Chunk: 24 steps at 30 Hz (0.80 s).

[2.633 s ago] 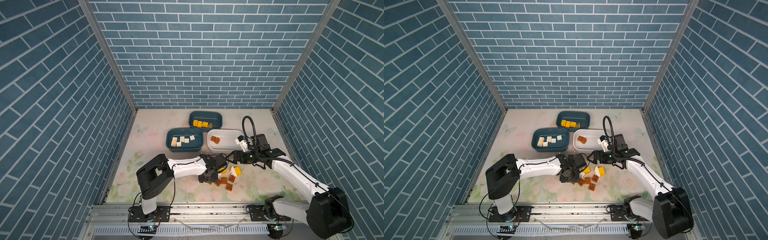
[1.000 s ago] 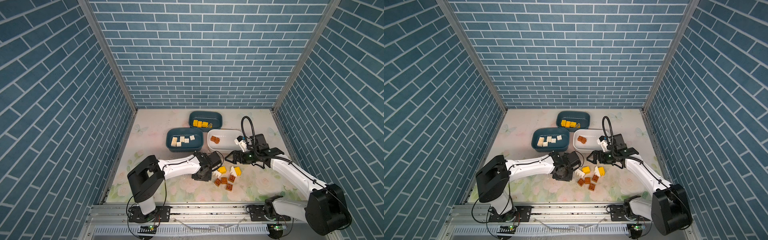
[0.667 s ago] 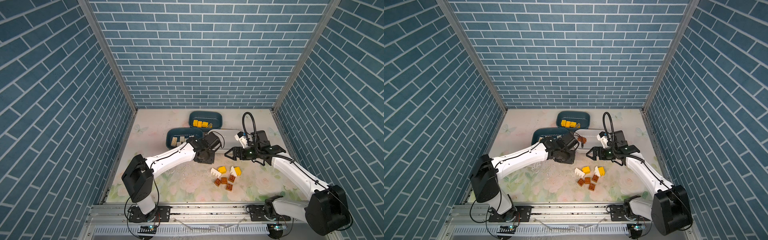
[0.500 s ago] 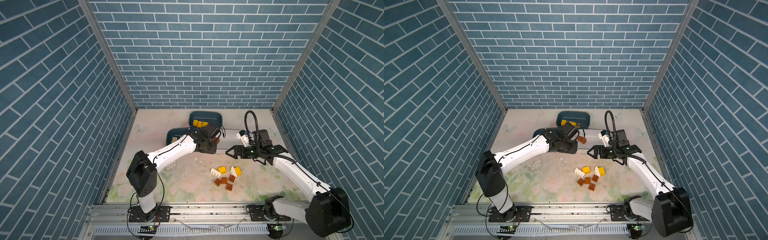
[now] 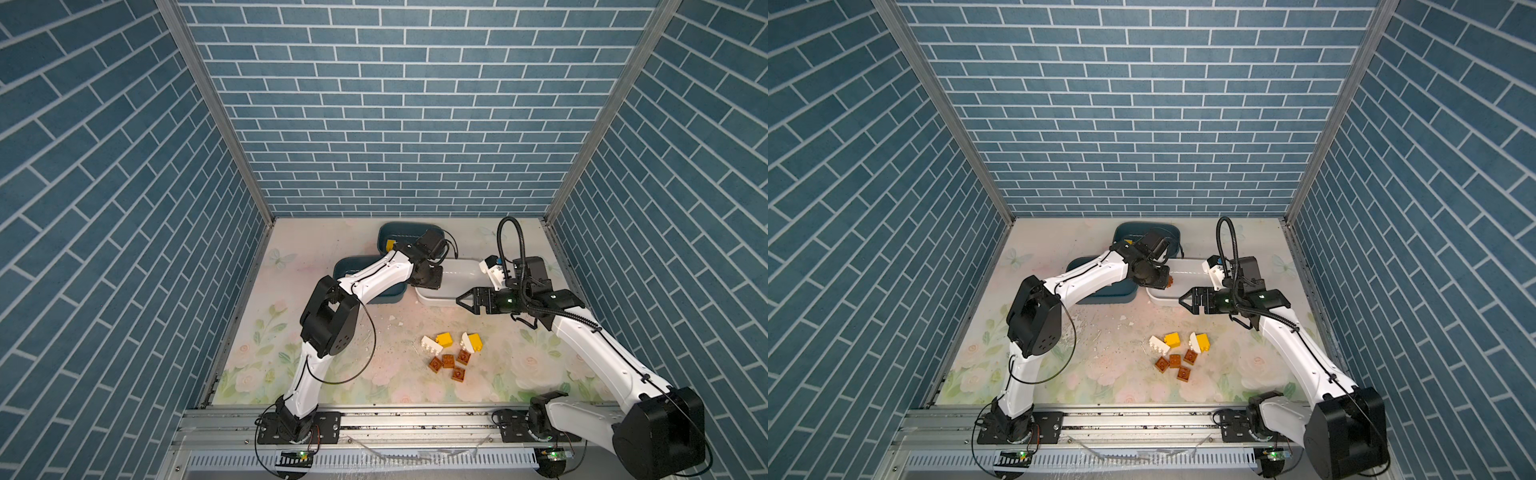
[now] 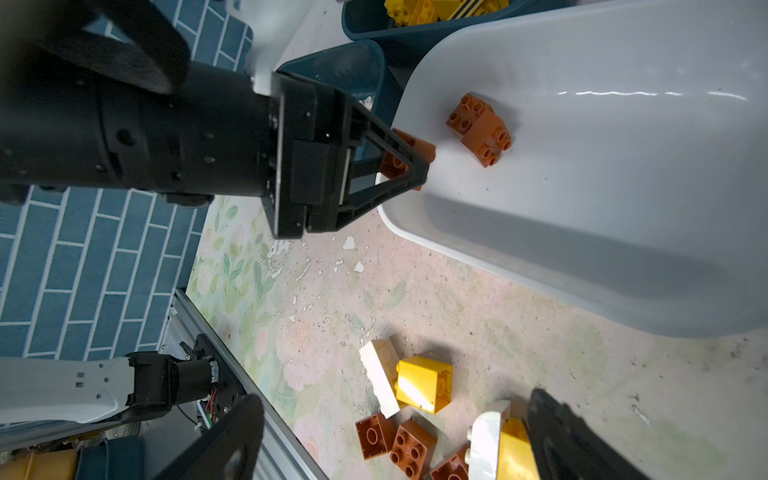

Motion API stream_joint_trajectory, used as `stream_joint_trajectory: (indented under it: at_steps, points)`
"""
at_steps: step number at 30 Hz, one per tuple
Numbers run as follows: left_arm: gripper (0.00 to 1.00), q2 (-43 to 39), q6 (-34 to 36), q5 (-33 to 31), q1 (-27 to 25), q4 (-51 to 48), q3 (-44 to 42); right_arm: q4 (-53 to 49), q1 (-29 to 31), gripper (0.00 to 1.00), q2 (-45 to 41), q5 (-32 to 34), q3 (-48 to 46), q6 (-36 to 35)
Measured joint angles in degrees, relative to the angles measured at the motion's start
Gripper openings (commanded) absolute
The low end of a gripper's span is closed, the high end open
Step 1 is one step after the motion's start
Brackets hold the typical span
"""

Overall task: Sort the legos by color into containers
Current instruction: 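Carry the brown brick with the left gripper into the white tub, release, then withdraw the left gripper from the white tub while the right gripper moves toward the pile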

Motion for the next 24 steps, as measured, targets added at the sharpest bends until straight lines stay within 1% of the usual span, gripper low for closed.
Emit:
stream_joint_trajectory:
  at_steps: [3,6,8,9,12,17,20,24]
  points:
    - [0.76,0.11,0.79,1.11,0.68,-0.85,0.0,-1.51,0.0,0.98,0.0,0.07,0.9,-1.77]
    - [0.84,-0.72,1.86,2.23,1.38,-0.9,-0.55,-2.64,0.0,0.98,-0.04,0.04,1.01,-2.93]
    - [0.93,-3.41,2.62,3.74,2.01,-0.33,-3.45,-3.32,0.42,0.98,-0.04,0.07,1.01,-3.37]
    - [0.96,-5.16,2.95,4.42,2.29,-0.24,-5.22,-3.43,0.63,0.97,-0.04,0.13,1.01,-3.43]
    - [0.98,-12.46,4.5,7.52,3.48,0.42,-11.89,-3.45,2.38,0.97,-0.04,0.63,1.01,-3.45]
    - [1.0,-25.62,6.75,15.5,6.47,3.85,-23.5,-2.67,6.88,0.95,0.09,1.86,0.63,-3.41]
    - [1.0,-30.84,8.11,19.39,8.11,5.31,-28.96,-0.72,9.33,0.94,0.33,2.8,-0.55,-3.26]
    - [1.0,-36.76,8.87,23.06,9.97,7.34,-37.05,1.31,13.03,0.92,1.01,5.22,-2.62,-3.21]
